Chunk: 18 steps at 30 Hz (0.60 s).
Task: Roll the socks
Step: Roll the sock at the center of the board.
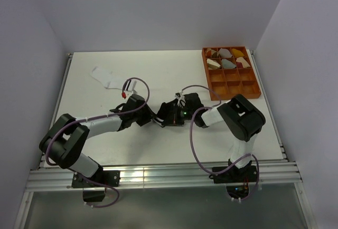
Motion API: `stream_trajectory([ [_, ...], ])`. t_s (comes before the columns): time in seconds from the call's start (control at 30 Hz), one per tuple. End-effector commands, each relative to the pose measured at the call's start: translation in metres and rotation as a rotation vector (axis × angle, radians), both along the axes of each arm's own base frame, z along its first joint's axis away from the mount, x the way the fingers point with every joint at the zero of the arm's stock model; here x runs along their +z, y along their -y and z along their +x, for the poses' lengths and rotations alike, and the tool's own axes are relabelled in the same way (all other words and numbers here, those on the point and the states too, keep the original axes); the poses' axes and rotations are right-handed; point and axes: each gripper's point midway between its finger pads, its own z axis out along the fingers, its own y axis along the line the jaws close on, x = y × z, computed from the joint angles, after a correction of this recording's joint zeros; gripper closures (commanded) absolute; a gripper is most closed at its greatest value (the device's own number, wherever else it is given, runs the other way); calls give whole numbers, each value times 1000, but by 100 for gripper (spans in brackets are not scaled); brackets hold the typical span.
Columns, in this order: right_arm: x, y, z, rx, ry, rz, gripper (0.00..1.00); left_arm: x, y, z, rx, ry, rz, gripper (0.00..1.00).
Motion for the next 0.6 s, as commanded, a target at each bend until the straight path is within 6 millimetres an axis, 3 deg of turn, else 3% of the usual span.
stream_trajectory([
  [0.0,-13,8,-9,-36,-107,9,100,3,5,7,3,23,-25,52],
  [0.4,-28,16,-9,-79,-207,10,100,-16,-5,4,39,9,11,52],
  [0.57,-30,17,-7,-89,-219,10,100,-24,-1,4,15,-2,8,52],
])
